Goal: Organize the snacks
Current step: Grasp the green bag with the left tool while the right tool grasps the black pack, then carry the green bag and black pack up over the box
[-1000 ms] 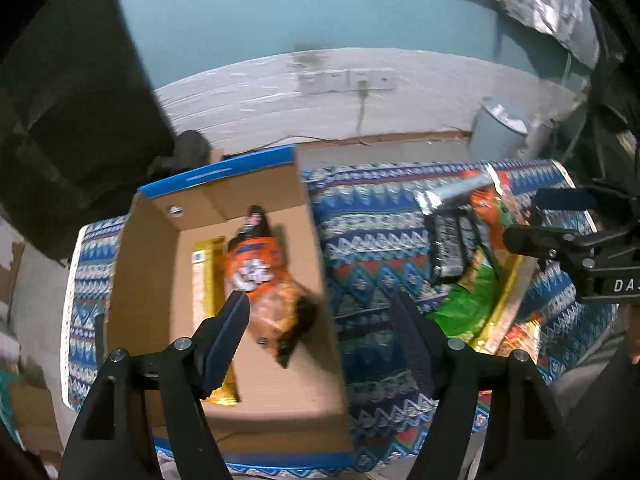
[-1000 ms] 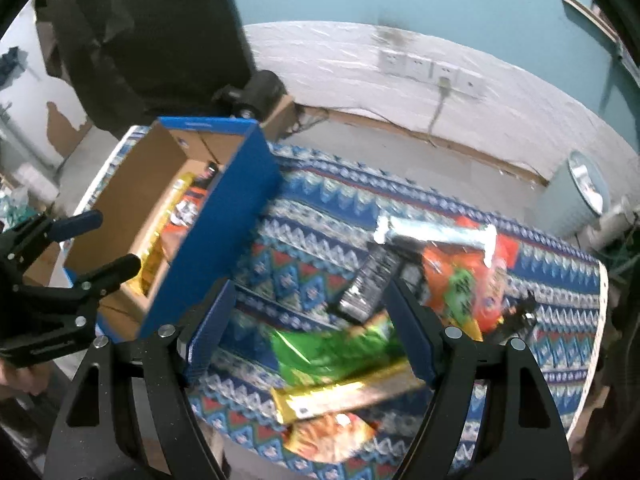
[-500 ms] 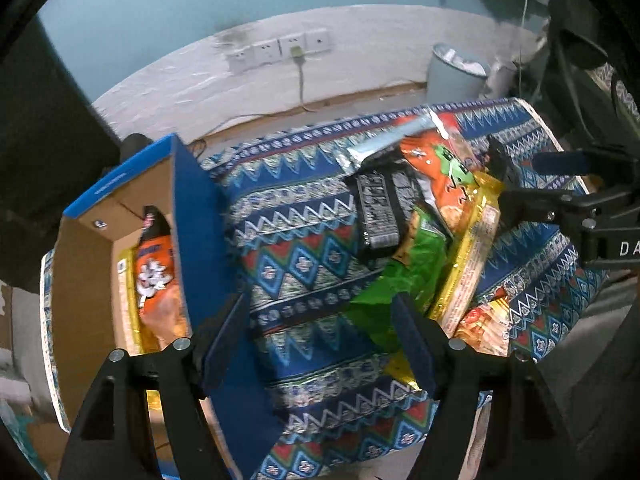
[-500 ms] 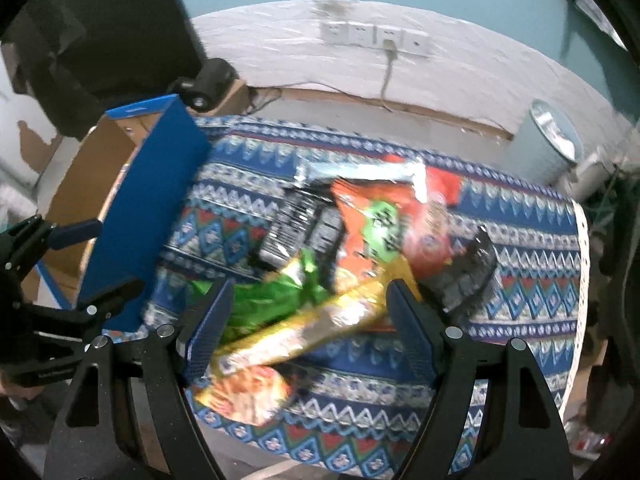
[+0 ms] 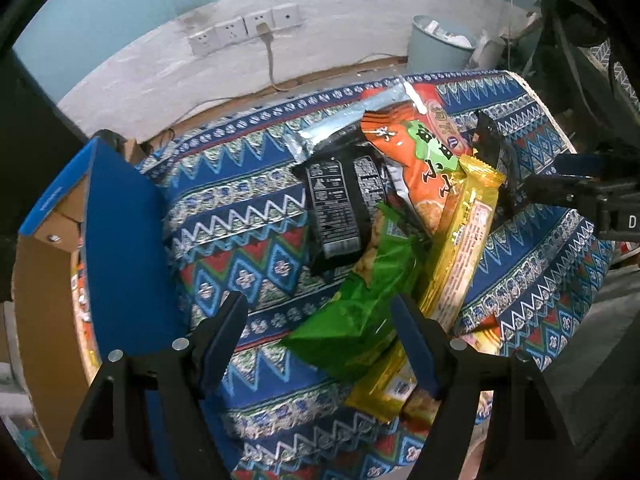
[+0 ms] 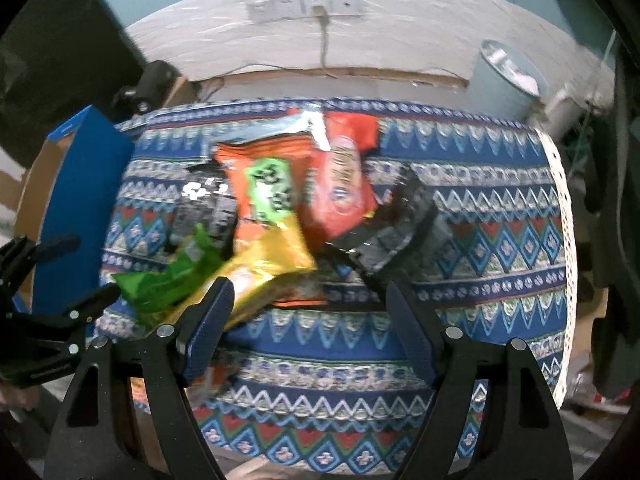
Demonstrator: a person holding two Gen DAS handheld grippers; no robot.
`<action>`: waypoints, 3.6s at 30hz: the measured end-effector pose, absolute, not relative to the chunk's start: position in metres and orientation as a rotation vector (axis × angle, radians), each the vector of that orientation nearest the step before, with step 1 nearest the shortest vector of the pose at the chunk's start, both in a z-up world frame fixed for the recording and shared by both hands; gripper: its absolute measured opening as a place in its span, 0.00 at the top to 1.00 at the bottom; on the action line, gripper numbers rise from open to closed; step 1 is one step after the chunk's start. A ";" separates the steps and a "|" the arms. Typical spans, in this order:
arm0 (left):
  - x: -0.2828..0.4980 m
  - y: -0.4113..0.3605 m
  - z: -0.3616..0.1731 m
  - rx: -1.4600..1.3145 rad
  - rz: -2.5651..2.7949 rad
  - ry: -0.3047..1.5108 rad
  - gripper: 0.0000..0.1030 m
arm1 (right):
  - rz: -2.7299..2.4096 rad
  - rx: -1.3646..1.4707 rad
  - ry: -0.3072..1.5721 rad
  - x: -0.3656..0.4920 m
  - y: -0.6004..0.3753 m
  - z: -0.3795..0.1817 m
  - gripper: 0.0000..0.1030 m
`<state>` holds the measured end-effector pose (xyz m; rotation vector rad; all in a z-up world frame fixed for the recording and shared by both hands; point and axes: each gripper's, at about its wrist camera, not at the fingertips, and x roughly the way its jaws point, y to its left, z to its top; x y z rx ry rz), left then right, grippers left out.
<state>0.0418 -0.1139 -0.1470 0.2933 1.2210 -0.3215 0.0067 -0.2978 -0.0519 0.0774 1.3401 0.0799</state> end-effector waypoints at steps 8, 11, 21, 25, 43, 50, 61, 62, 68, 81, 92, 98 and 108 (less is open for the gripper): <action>0.055 -0.130 -0.166 0.273 -0.351 1.279 0.26 | 0.006 0.128 1.374 0.015 -0.332 -0.073 0.24; 0.058 -0.134 -0.173 0.269 -0.364 1.301 0.26 | -0.024 0.146 1.390 0.021 -0.345 -0.084 0.24; 0.059 -0.145 -0.193 0.314 -0.393 1.327 0.20 | -0.060 0.253 1.421 0.044 -0.369 -0.118 0.24; 0.065 -0.142 -0.203 0.330 -0.380 1.342 0.20 | -0.053 0.317 1.429 0.051 -0.374 -0.129 0.19; 0.061 -0.145 -0.224 0.371 -0.417 1.349 0.47 | -0.071 0.132 1.505 0.043 -0.356 -0.153 0.47; 0.060 -0.148 -0.211 0.378 -0.388 1.310 0.52 | -0.069 0.051 1.488 0.022 -0.346 -0.143 0.49; 0.055 -0.122 -0.167 0.276 -0.353 1.231 0.52 | -0.058 0.008 1.408 0.021 -0.337 -0.100 0.49; 0.055 -0.120 -0.165 0.269 -0.349 1.226 0.52 | -0.055 0.002 1.400 0.020 -0.335 -0.095 0.49; 0.056 -0.107 -0.148 0.226 -0.324 1.189 0.52 | -0.033 -0.027 1.365 0.013 -0.327 -0.081 0.49; 0.047 -0.090 -0.118 0.209 -0.282 1.102 0.52 | 0.037 -0.067 1.261 0.010 -0.295 -0.042 0.49; 0.035 -0.067 -0.090 0.208 -0.240 1.028 0.52 | 0.130 -0.113 1.185 0.005 -0.257 -0.009 0.49; 0.032 -0.051 -0.079 0.177 -0.220 1.011 0.52 | 0.181 -0.135 1.150 0.003 -0.235 0.006 0.49; 0.027 -0.020 -0.064 0.131 -0.176 0.989 0.52 | 0.274 -0.134 1.113 0.006 -0.196 0.021 0.49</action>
